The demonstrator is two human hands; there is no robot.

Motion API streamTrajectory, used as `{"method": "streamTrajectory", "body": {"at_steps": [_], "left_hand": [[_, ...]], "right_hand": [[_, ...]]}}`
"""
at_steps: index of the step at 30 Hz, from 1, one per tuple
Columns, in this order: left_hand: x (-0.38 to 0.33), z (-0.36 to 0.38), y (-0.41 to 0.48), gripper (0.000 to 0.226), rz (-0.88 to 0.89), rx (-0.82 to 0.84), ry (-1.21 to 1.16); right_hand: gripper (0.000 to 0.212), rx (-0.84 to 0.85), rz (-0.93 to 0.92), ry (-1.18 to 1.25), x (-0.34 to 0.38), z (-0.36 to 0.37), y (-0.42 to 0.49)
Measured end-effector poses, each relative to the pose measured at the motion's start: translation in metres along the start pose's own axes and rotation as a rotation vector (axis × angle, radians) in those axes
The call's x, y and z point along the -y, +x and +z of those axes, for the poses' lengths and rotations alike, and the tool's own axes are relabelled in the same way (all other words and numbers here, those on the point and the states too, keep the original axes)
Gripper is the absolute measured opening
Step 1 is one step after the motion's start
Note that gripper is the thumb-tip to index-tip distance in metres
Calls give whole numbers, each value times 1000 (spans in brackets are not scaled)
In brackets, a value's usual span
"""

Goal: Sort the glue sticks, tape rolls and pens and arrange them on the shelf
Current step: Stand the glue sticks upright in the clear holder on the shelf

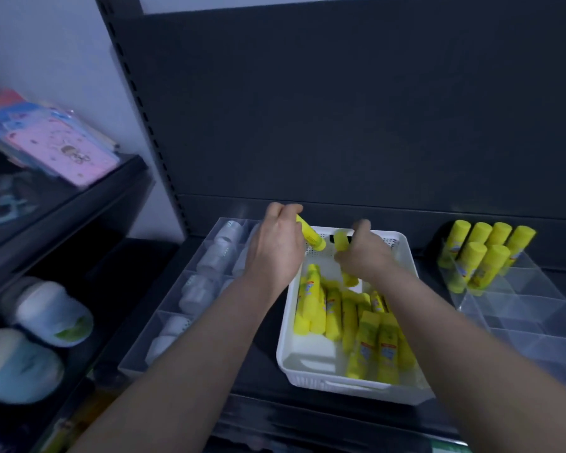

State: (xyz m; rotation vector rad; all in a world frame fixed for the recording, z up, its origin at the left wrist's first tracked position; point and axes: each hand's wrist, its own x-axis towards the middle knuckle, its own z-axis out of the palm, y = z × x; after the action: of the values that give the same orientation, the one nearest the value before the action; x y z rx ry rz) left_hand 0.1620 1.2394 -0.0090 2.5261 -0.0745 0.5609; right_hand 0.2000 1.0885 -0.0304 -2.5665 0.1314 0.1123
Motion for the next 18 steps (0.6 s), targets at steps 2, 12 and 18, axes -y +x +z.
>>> {"method": "streamTrajectory", "body": {"at_steps": [2,12,18], "left_hand": [[-8,-6,3,34,16,5,-21],[-111,20,5,31,244,139,-137],[-194,55,3,29,336,196,-190]], "right_hand": [[59,-52,-94,40,-2,-15,-14],[30,-409,-122,145,-68,-100,-65],[21,-582,-71,91,-144,-167,-70]]}}
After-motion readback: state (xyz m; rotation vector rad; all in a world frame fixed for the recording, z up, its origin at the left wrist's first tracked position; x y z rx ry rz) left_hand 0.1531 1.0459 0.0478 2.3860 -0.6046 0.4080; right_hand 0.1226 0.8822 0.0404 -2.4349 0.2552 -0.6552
